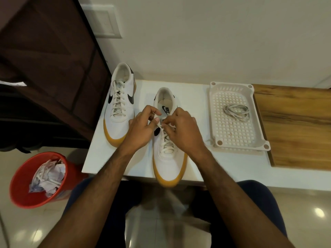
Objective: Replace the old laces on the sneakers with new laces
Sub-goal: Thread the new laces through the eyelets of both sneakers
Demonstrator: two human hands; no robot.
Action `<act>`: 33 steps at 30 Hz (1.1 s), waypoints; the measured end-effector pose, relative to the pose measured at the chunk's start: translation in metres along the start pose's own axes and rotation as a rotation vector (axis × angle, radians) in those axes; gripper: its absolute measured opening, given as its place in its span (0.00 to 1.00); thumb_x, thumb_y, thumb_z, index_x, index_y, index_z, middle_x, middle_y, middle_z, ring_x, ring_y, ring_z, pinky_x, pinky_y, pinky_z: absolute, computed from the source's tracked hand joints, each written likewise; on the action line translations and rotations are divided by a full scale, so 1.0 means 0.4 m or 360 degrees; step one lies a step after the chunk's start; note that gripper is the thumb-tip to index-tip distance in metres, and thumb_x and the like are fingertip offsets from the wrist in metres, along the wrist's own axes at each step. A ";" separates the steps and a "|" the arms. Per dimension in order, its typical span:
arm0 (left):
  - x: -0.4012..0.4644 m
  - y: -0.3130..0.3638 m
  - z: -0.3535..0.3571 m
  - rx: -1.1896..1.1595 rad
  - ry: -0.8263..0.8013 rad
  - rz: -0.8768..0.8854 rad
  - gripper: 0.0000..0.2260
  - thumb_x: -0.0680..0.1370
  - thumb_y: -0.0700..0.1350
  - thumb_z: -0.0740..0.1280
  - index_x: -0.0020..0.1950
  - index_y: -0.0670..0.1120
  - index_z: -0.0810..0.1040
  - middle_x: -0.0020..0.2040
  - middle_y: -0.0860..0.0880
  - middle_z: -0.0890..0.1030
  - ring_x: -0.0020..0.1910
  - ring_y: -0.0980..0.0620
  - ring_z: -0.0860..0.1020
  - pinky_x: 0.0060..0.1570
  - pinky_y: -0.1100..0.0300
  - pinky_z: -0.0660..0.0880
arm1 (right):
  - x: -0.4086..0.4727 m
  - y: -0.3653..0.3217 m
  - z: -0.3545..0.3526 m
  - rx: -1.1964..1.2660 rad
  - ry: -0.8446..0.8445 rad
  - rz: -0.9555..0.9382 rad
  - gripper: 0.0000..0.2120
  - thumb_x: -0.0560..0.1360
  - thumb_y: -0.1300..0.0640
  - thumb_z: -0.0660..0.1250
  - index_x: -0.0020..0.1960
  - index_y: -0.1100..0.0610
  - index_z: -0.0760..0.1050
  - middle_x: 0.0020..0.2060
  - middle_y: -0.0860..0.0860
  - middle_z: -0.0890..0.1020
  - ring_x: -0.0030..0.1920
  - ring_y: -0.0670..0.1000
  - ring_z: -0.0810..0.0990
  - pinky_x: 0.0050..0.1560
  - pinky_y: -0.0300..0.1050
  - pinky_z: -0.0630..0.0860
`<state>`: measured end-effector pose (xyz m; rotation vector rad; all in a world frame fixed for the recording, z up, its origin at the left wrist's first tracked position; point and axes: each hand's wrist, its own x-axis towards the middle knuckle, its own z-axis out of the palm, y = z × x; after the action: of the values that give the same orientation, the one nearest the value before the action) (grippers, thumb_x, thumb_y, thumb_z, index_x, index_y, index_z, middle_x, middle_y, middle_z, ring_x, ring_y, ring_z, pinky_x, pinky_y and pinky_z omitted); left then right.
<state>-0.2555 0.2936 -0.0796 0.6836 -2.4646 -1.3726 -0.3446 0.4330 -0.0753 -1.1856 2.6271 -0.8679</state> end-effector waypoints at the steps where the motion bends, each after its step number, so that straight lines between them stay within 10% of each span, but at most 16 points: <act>1: 0.000 0.001 0.000 0.0011 -0.0001 0.0007 0.11 0.82 0.46 0.63 0.52 0.65 0.72 0.51 0.56 0.80 0.55 0.58 0.76 0.67 0.39 0.67 | 0.000 -0.006 0.008 -0.0049 0.0006 -0.0001 0.09 0.80 0.50 0.67 0.54 0.51 0.84 0.47 0.49 0.74 0.51 0.52 0.75 0.53 0.53 0.73; 10: 0.003 0.000 -0.003 0.0050 -0.0003 -0.0027 0.11 0.83 0.45 0.63 0.52 0.63 0.72 0.51 0.52 0.80 0.54 0.55 0.77 0.68 0.41 0.63 | -0.004 0.073 -0.089 0.0498 0.0372 0.0372 0.09 0.75 0.52 0.61 0.36 0.49 0.70 0.42 0.45 0.71 0.41 0.42 0.73 0.48 0.54 0.74; 16: 0.000 0.000 0.001 -0.0008 -0.0005 -0.0007 0.08 0.80 0.51 0.63 0.51 0.66 0.72 0.50 0.55 0.80 0.55 0.57 0.77 0.66 0.39 0.67 | -0.010 0.032 -0.052 0.0355 0.0215 0.0082 0.13 0.77 0.51 0.64 0.60 0.45 0.81 0.50 0.43 0.71 0.54 0.47 0.74 0.57 0.55 0.72; 33: -0.001 -0.001 0.001 0.0018 0.0001 0.0008 0.07 0.82 0.47 0.64 0.54 0.61 0.73 0.50 0.51 0.80 0.53 0.55 0.77 0.68 0.40 0.65 | 0.017 0.016 -0.016 0.0555 0.0084 0.0292 0.04 0.82 0.55 0.63 0.49 0.50 0.75 0.51 0.48 0.71 0.54 0.47 0.75 0.59 0.51 0.71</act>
<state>-0.2552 0.2939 -0.0801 0.6798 -2.4736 -1.3579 -0.3556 0.4345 -0.0730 -0.8314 2.4364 -1.2663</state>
